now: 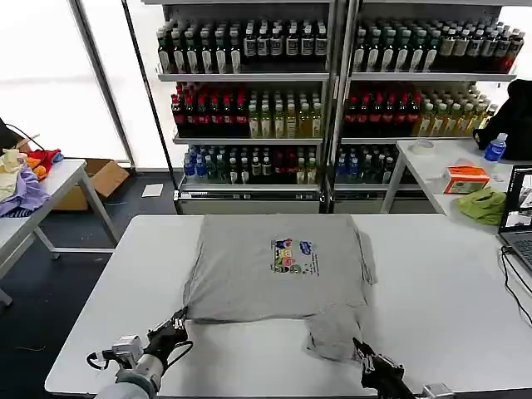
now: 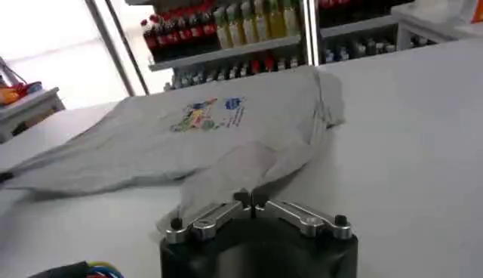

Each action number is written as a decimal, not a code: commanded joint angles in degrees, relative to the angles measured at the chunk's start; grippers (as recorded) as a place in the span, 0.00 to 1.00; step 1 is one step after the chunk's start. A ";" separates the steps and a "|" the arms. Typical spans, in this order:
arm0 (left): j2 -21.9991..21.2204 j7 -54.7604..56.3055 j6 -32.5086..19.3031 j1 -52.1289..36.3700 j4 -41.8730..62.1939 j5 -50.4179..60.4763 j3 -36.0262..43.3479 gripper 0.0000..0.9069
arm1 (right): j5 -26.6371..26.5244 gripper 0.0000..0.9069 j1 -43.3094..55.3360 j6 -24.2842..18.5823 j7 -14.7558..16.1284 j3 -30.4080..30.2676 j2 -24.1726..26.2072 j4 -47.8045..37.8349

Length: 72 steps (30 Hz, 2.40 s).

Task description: Fold and organize the clothes.

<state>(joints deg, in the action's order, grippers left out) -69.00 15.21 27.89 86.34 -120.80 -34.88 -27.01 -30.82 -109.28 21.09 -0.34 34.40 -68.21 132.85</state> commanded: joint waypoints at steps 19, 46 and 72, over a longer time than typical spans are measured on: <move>7.59 -1.53 5.27 20.05 -15.13 -5.33 -10.06 0.01 | -1.92 0.00 -10.81 -15.49 8.77 2.99 3.74 2.79; 11.19 -2.95 5.12 -21.87 13.60 -16.47 4.46 0.01 | 1.15 0.00 35.24 -5.31 2.92 -5.33 -2.40 -20.29; 10.07 -5.78 1.00 -14.39 10.95 -6.91 -1.29 1.00 | 9.50 1.00 38.81 0.97 -3.90 -5.00 -5.06 -23.89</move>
<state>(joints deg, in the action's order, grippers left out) -59.23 10.00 29.82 66.98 -105.13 -44.78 -25.57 -22.11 -70.76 20.38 -2.17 28.46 -73.89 107.06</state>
